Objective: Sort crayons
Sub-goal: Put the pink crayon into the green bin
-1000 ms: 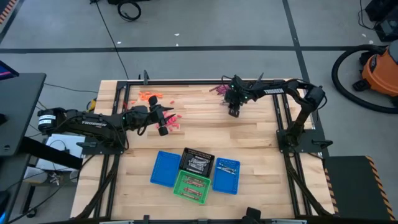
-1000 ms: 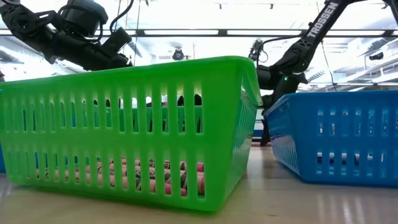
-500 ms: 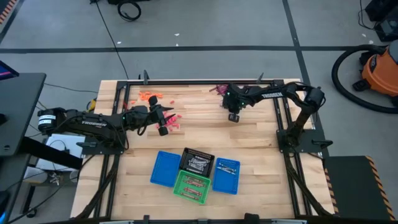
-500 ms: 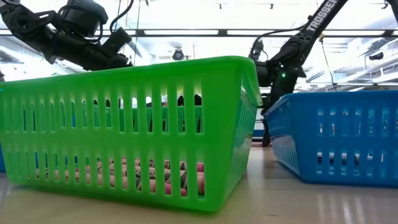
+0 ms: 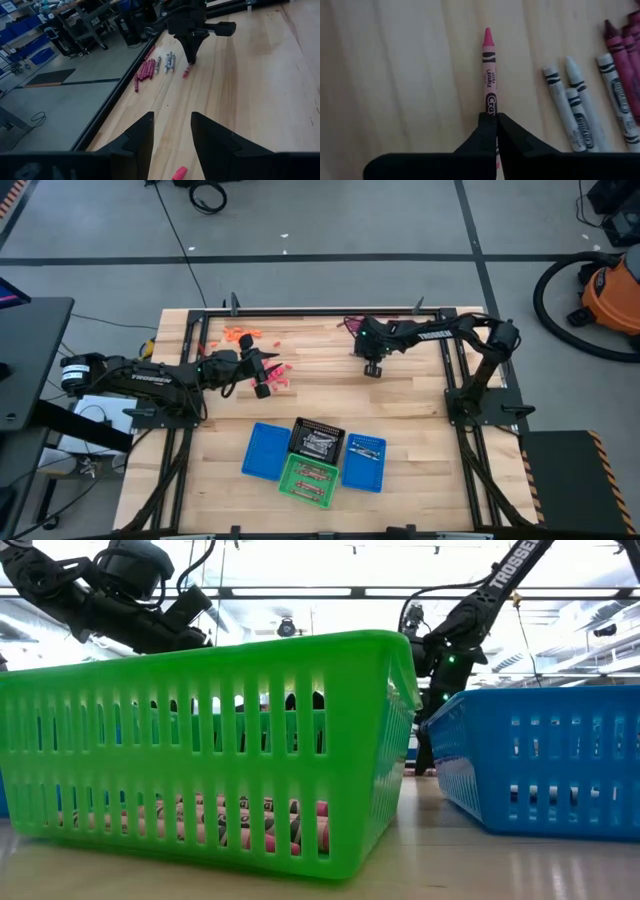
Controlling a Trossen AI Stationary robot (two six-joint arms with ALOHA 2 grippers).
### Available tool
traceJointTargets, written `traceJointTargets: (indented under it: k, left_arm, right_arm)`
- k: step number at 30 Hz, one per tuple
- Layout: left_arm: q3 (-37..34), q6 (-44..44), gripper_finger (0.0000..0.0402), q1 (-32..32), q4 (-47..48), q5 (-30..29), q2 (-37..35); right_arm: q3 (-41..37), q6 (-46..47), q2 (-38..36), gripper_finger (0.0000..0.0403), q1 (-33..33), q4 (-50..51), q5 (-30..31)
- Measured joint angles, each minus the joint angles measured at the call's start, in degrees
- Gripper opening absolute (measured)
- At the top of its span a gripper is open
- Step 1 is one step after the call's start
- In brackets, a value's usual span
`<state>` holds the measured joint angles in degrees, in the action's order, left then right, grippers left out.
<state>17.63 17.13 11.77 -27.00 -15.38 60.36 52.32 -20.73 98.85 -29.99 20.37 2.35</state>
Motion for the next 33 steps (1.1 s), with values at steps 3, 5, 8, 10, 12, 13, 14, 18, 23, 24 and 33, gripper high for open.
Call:
traceJointTargets:
  k: [3,5,8,10,12,13,14,18,23,24,33]
  left_arm:
    - [0.0,0.0,0.0141,0.0,0.0,0.0,0.0]
    - [0.0,0.0,0.0141,0.0,0.0,0.0,0.0]
    - [0.0,0.0,0.0141,0.0,0.0,0.0,0.0]
    - [0.0,0.0,0.0141,0.0,0.0,0.0,0.0]
    - [0.0,0.0,0.0141,0.0,0.0,0.0,0.0]
    - [0.0,0.0,0.0141,0.0,0.0,0.0,0.0]
    - [0.0,0.0,0.0141,0.0,0.0,0.0,0.0]
    - [0.0,0.0,0.0141,0.0,0.0,0.0,0.0]
    - [0.0,-2.3,0.0141,-0.4,0.0,0.0,0.0]
    - [0.0,-2.8,0.0141,-0.5,0.2,0.0,0.0]
    - [0.0,-7.6,0.0141,-0.4,1.4,0.0,0.0]
  right_arm:
    - [1.6,0.2,0.0,0.0012,0.6,1.6,-1.0]
    - [2.6,0.2,0.0,0.0012,1.3,1.9,-1.1]
    - [4.0,0.2,0.0,0.0012,2.3,3.6,-0.9]
    - [5.2,0.4,0.0,0.0012,3.1,4.3,-0.9]
    - [6.5,1.2,0.0,0.0012,3.7,5.2,-1.6]
    - [7.1,1.7,0.0,0.0012,4.1,5.5,-2.4]
    - [7.8,2.6,-0.1,0.0012,4.4,5.7,-3.3]
    - [10.3,5.7,-0.1,0.0012,6.6,7.1,-7.1]
    - [12.6,9.4,-0.2,0.0012,11.1,7.0,-9.3]
    - [13.0,10.3,-0.2,0.0012,12.1,7.0,-9.8]
    - [15.9,22.3,-0.2,0.0013,20.6,5.8,-14.0]
